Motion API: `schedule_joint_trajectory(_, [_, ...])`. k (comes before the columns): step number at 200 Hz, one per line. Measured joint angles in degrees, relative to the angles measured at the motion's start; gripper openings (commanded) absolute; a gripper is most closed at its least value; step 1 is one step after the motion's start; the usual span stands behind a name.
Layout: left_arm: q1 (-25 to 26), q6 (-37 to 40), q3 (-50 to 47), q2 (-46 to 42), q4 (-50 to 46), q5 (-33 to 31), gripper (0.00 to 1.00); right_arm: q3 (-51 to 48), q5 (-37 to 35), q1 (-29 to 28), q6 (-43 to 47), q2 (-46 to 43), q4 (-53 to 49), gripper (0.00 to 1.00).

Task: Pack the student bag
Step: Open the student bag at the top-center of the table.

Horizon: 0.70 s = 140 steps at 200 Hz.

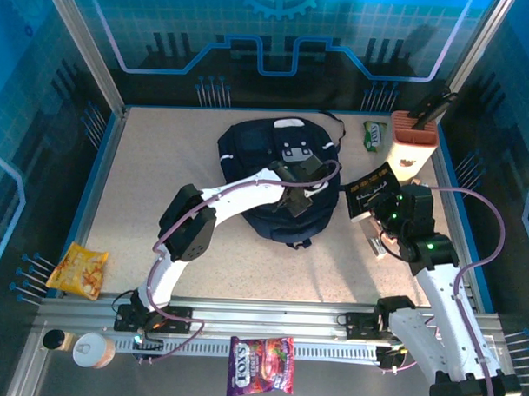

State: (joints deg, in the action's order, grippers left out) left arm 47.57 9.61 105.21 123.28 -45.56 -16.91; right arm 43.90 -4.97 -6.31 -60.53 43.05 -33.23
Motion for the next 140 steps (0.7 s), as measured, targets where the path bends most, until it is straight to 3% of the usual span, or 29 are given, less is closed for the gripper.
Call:
schedule_joint_trajectory(12, [-0.11,-0.5,0.46,-0.07,-0.07,0.15,0.0,0.0,-0.44,0.02,0.0,-0.48,-0.57,0.03])
schedule_joint_trajectory(70, [-1.46,-1.86,0.48,-6.99,1.84,-2.64,0.0,0.04,0.04,0.76,-0.9,-2.23,-3.61,0.04])
schedule_joint_trajectory(140, [-2.84,-5.22,0.85,-12.76,8.39,-6.69,0.0,0.02,9.66,-0.22,-6.38,-0.76,-1.11,0.04])
